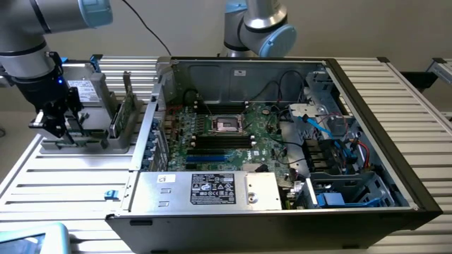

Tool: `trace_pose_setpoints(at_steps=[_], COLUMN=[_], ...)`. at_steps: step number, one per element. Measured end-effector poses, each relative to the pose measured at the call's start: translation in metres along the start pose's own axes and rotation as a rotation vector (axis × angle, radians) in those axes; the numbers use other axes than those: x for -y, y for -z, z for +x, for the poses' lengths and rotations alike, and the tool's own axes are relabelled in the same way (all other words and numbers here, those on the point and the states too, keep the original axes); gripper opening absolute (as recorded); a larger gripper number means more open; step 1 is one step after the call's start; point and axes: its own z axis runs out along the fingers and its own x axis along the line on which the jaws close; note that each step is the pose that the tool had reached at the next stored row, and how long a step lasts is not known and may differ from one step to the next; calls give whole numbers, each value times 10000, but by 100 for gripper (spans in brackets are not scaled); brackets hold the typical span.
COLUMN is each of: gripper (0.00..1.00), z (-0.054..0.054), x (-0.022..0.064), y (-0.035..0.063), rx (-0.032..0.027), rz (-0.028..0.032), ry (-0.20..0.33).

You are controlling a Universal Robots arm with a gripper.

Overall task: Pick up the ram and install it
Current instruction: 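Pick up the ram and move it above insertion slot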

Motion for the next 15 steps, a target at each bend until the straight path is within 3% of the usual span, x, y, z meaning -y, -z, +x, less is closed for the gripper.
trace_pose_setpoints(at_steps=[15], gripper=[49], z=[-8], x=[4], y=[-202], rx=[2], rz=[1], ry=[-1])
